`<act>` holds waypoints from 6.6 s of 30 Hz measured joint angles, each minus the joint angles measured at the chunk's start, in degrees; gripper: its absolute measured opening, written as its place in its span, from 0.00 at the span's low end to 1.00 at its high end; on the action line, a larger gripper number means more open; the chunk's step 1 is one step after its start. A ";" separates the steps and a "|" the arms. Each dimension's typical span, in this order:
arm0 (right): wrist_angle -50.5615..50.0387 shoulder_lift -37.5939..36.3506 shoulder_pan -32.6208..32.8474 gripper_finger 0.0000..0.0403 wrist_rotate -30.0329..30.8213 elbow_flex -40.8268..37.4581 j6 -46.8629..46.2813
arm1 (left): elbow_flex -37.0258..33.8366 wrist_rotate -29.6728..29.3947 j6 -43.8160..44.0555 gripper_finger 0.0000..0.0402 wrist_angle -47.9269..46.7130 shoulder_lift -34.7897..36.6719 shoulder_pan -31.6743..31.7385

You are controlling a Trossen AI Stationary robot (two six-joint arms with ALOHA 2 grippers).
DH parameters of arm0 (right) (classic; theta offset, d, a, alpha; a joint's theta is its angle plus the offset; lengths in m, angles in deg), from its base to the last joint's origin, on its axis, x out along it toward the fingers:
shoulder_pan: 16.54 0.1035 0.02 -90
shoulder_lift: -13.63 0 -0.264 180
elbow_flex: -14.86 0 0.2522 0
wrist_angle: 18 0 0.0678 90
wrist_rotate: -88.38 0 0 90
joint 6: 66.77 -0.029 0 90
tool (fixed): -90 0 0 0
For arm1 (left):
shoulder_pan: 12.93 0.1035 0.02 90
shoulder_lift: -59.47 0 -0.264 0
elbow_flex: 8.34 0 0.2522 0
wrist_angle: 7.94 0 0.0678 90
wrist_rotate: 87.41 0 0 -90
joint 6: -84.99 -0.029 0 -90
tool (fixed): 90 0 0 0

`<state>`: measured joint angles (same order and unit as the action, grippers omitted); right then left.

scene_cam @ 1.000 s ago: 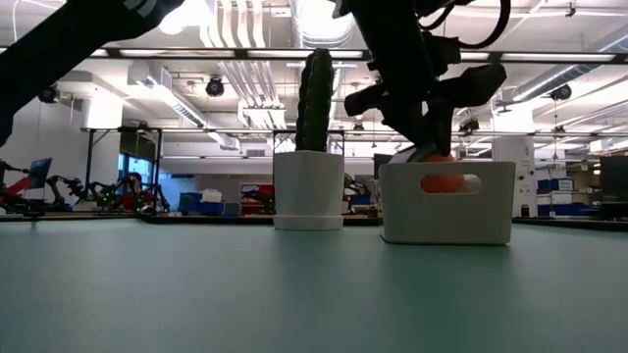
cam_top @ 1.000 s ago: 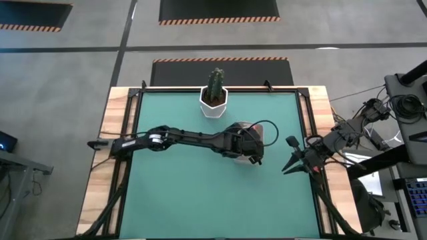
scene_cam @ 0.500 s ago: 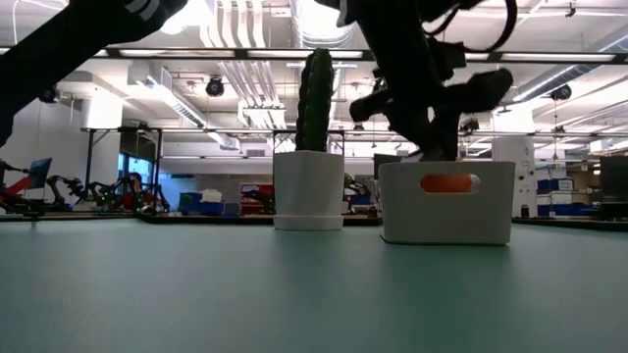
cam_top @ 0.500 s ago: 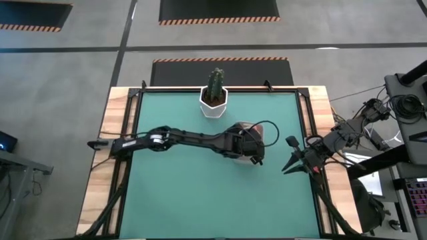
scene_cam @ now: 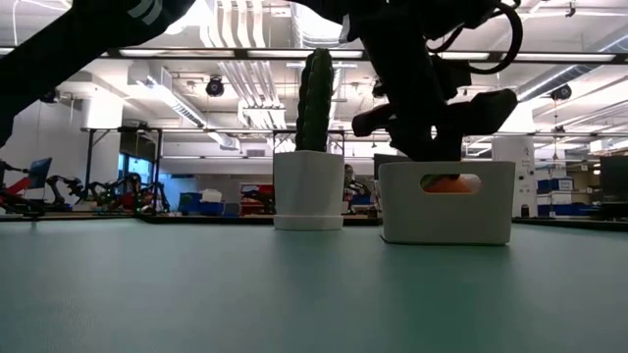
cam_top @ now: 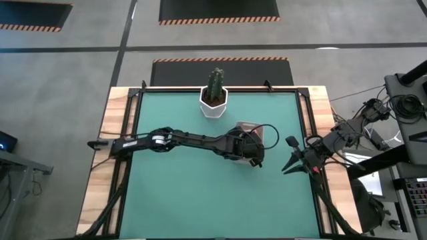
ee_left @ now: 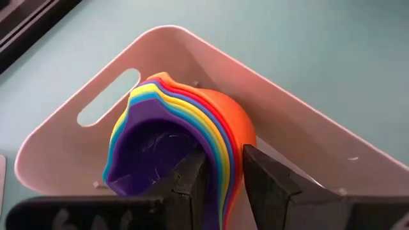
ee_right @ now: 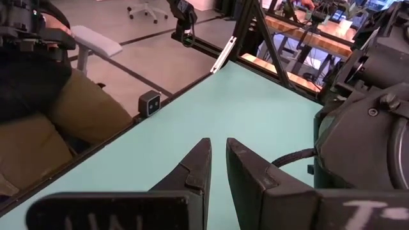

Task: Nest measuring cups in basket
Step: Put the stacked measuring cups into the gray bin, then return to Home Position

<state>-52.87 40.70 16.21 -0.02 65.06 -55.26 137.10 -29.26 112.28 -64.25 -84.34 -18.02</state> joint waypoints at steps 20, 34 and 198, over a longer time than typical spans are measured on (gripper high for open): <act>-0.08 0.02 0.00 0.10 -0.01 -0.01 -0.15 | -0.55 0.92 0.83 0.19 0.28 -0.48 -0.06; -0.08 0.02 0.00 0.09 -0.01 -0.01 -0.39 | -0.59 1.88 0.85 0.37 0.56 -0.48 -0.04; 23.17 -25.88 -23.69 0.09 -0.02 -35.75 2.35 | -131.10 -12.12 -27.05 0.04 47.52 143.18 -14.58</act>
<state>-29.70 14.81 -7.48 -0.04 29.31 -52.91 6.00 -41.38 85.24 -16.73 58.85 -32.60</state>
